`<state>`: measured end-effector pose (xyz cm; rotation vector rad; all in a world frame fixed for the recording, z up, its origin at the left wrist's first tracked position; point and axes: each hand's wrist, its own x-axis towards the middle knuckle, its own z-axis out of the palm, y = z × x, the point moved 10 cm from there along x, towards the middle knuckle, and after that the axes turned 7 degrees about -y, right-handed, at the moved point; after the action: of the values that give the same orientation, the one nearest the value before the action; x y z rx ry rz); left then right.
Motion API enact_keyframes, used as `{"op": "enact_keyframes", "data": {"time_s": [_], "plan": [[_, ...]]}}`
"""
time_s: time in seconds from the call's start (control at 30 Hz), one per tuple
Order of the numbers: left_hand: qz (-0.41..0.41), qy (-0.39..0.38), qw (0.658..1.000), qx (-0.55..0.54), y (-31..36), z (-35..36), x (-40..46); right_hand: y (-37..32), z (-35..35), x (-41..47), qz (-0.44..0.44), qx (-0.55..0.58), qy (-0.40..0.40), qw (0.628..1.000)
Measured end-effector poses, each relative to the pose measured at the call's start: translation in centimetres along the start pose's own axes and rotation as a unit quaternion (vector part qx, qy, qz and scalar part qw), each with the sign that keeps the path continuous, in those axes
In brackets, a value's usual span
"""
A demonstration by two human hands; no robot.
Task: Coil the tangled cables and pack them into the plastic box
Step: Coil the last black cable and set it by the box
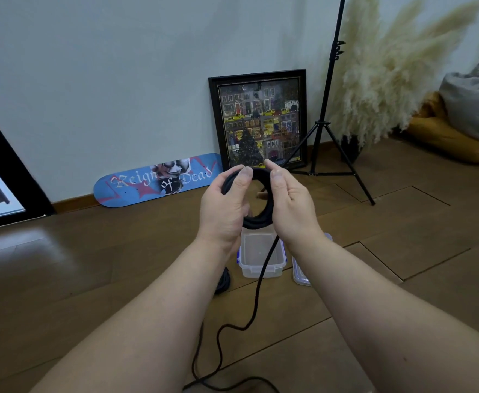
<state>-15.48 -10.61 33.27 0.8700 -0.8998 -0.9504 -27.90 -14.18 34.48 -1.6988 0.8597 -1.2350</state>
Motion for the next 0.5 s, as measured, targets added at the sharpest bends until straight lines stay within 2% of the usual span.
{"op": "enact_keyframes", "data": {"time_s": [0.17,0.33,0.5], "plan": [[-0.012,-0.013,1.000,-0.022,-0.4,-0.2,0.1,-0.7,0.6,-0.5,-0.052,-0.093,-0.010,0.994],[-0.020,-0.025,0.999,-0.018,-0.5,-0.7,0.4,-1.4,1.4,-0.8,-0.095,-0.224,-0.046,0.969],[-0.014,0.011,0.999,0.042,-0.3,-2.0,0.8,-3.5,0.0,-1.1,-0.191,-0.305,0.036,0.932]]}}
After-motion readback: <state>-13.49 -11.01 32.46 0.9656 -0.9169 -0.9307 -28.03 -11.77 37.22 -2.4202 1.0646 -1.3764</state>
